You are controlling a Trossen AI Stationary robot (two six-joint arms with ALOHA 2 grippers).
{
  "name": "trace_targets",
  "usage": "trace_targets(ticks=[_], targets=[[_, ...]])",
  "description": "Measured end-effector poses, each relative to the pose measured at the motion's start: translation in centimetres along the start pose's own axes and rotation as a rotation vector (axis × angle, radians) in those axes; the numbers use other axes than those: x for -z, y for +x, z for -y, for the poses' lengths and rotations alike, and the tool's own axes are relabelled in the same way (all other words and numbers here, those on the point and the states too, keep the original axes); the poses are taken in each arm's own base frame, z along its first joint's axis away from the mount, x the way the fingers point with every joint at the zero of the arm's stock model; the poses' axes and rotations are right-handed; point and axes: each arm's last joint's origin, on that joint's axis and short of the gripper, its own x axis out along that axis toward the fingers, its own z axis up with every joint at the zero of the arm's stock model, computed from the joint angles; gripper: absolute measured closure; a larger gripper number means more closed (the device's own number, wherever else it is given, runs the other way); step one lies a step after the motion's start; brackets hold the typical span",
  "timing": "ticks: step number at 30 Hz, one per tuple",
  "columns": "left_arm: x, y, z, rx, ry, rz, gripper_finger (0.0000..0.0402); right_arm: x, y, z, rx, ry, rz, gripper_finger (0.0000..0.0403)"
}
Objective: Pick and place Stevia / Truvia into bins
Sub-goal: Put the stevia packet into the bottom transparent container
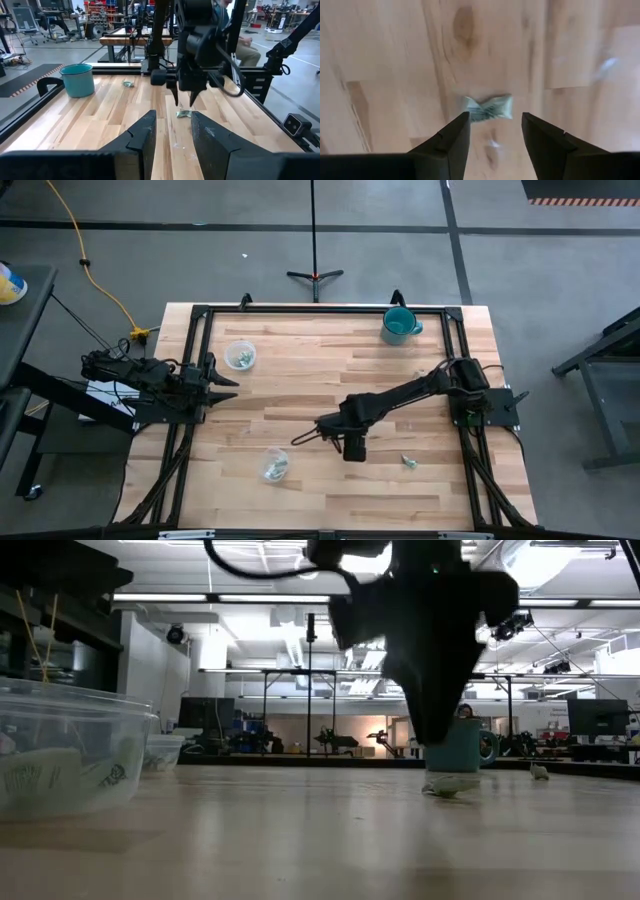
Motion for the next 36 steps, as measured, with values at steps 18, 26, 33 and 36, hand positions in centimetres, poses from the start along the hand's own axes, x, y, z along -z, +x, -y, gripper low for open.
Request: trace_targets(ticks=[18,26,33,36], targets=[[-0.1,0.0,0.0,0.003,-0.001,0.005,0.0245,2.1,3.4,0.4,-0.063,0.129,-0.121,0.0242],[-0.1,0.0,0.0,0.003,0.0,0.009,0.0245,2.4,2.4,1.1,-0.006,0.383,-0.12,0.0261],[-0.1,0.0,0.0,0.003,-0.002,0.005,0.0245,2.4,-1.5,1.1,0.081,0.633,0.146,0.0283],[0.0,0.0,0.0,0.002,-0.002,0.004,0.0245,1.4,-1.1,0.3,-0.004,0.673,0.213,0.029]])
